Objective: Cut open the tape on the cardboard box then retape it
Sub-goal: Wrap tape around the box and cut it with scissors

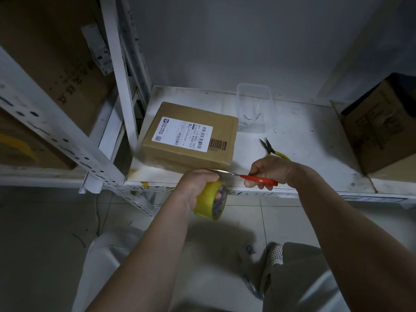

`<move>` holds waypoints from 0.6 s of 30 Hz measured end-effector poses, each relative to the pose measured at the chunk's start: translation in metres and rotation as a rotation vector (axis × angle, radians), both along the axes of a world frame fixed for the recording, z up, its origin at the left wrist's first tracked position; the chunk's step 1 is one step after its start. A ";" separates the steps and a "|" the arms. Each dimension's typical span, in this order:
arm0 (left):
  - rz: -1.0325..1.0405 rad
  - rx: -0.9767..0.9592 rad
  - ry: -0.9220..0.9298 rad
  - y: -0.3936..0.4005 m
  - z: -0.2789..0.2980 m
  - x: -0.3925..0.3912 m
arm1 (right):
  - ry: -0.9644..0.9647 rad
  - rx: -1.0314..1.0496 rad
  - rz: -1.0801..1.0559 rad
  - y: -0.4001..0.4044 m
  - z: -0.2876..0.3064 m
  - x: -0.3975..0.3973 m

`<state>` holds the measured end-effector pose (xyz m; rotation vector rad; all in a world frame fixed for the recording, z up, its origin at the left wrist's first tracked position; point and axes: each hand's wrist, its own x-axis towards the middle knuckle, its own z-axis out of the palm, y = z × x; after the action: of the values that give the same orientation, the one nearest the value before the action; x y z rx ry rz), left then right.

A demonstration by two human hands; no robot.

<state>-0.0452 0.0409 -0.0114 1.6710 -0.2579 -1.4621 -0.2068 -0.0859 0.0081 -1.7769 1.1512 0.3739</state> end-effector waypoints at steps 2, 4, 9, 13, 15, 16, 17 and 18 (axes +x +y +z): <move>-0.013 -0.007 -0.025 -0.001 0.003 0.002 | -0.018 -0.019 0.002 0.002 0.004 0.001; -0.044 0.002 -0.077 -0.002 0.006 0.003 | -0.035 -0.040 -0.004 0.003 0.004 0.000; -0.083 0.026 -0.140 0.008 0.004 0.005 | 0.158 -0.181 0.246 0.001 0.007 0.005; -0.035 0.022 -0.121 0.016 0.001 -0.002 | 0.503 -0.053 0.428 0.004 -0.004 0.000; 0.001 0.003 -0.126 0.018 -0.002 -0.005 | 0.522 -0.137 0.294 -0.001 -0.024 -0.013; 0.022 -0.002 -0.132 0.019 -0.003 -0.007 | 0.489 -0.200 0.165 -0.003 -0.034 -0.021; 0.044 -0.002 -0.135 0.021 -0.004 -0.008 | 0.458 -0.277 0.008 -0.003 -0.042 -0.026; 0.064 -0.001 -0.133 0.023 -0.005 -0.010 | 0.420 -0.343 -0.157 -0.001 -0.050 -0.029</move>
<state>-0.0550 0.0638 -0.0161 1.7620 -0.2752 -1.3053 -0.2357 -0.0873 -0.0420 -1.9364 1.7256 0.4935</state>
